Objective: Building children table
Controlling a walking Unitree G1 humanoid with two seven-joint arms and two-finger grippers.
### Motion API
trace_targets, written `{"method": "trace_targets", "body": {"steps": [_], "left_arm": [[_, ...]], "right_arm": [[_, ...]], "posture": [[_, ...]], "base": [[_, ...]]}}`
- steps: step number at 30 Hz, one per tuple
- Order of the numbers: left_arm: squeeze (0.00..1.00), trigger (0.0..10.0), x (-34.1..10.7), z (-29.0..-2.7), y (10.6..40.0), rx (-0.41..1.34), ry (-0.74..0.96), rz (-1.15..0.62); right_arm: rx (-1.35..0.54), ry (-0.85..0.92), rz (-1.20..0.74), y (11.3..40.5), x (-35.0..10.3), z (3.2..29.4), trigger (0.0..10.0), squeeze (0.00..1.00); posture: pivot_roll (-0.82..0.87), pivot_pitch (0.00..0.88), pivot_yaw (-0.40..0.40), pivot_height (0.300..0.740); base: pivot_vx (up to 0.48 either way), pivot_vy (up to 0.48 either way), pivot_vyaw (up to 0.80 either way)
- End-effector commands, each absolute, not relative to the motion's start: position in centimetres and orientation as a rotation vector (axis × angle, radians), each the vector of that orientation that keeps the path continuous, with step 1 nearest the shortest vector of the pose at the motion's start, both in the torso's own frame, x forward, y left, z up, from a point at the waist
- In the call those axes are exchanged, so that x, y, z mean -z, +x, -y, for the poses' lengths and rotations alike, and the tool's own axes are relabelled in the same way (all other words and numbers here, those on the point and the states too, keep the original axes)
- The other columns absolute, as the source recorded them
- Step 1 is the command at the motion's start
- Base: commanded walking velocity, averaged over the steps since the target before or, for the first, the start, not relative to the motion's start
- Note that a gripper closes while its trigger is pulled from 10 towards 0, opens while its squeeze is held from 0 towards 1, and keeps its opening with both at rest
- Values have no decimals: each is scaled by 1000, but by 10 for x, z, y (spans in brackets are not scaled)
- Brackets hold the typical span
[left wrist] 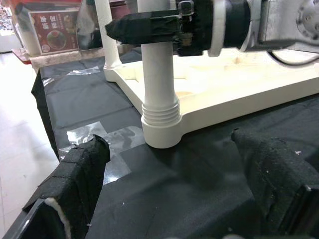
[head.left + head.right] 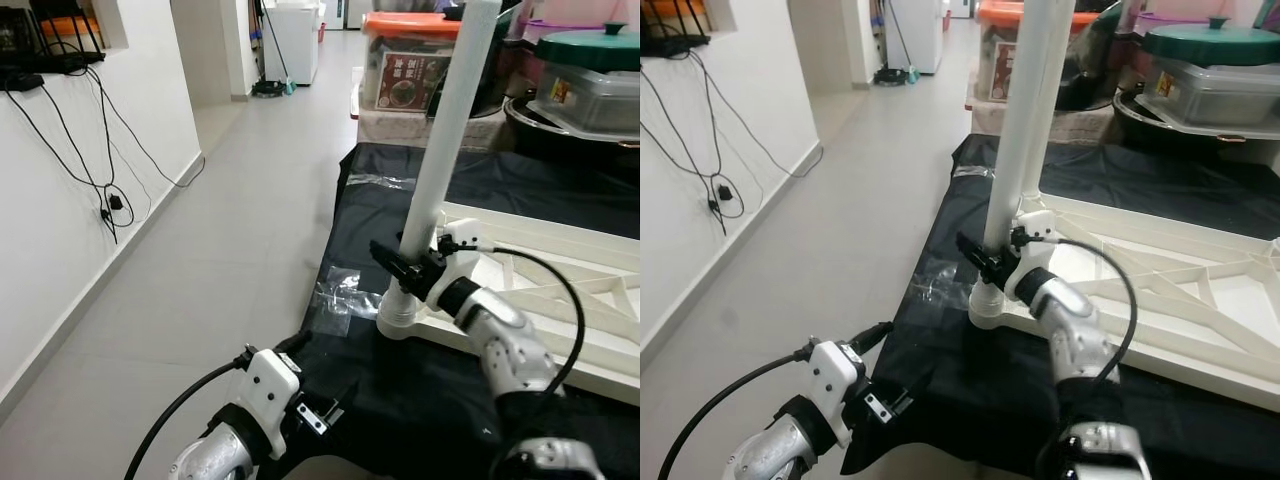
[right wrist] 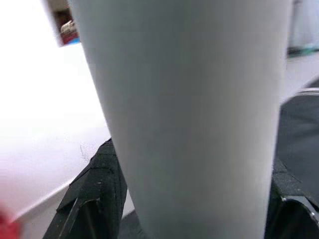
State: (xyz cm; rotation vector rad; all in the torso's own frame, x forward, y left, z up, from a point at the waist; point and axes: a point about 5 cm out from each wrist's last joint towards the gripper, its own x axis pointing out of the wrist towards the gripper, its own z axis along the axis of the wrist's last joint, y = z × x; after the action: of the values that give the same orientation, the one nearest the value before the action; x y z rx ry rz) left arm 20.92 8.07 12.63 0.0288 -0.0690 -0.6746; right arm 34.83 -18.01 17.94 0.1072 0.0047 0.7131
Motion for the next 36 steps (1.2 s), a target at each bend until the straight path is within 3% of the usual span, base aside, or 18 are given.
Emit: {"method": "trace_targets", "body": {"steps": [1,5,14,15,16,26,29,32,36], "left_arm": [[0,10000,-123,-81,209,676,25,55],[0,10000,-123,-81,209,674,26,55],[0,10000,-122,-81,209,679,27,53],[0,10000,-122,-81,209,683,27,53],[0,10000,-122,-81,209,684,28,52],[0,10000,-122,-81,209,683,30,50],[0,10000,-122,-82,209,683,30,47],[0,10000,-122,-82,209,684,30,46],[0,10000,-122,-83,209,688,30,44]], "right_arm": [[-885,122,-49,347,-175,162,10000,0],[-1130,47,-134,343,-173,153,10000,0],[-1309,-5,-167,346,-177,137,10000,0],[-1378,-22,-171,344,-178,132,5922,0],[-1396,-28,-167,343,-178,129,0,0],[-1328,-24,-105,344,-173,127,0,0],[-888,47,-59,360,-167,138,0,0],[-740,61,-42,365,-166,144,0,0],[-145,64,19,363,-163,176,0,0]], "posture": [[85,0,-31,740],[93,0,-35,740],[98,0,-37,740],[102,0,-35,740],[99,0,-35,740],[101,0,-32,740],[94,0,-27,740],[93,0,-24,740],[82,4,-16,740]], "base": [[0,0,0],[0,0,0],[0,0,0],[0,0,0],[0,0,0],[0,0,0],[0,0,0],[0,0,0],[0,0,0]]}}
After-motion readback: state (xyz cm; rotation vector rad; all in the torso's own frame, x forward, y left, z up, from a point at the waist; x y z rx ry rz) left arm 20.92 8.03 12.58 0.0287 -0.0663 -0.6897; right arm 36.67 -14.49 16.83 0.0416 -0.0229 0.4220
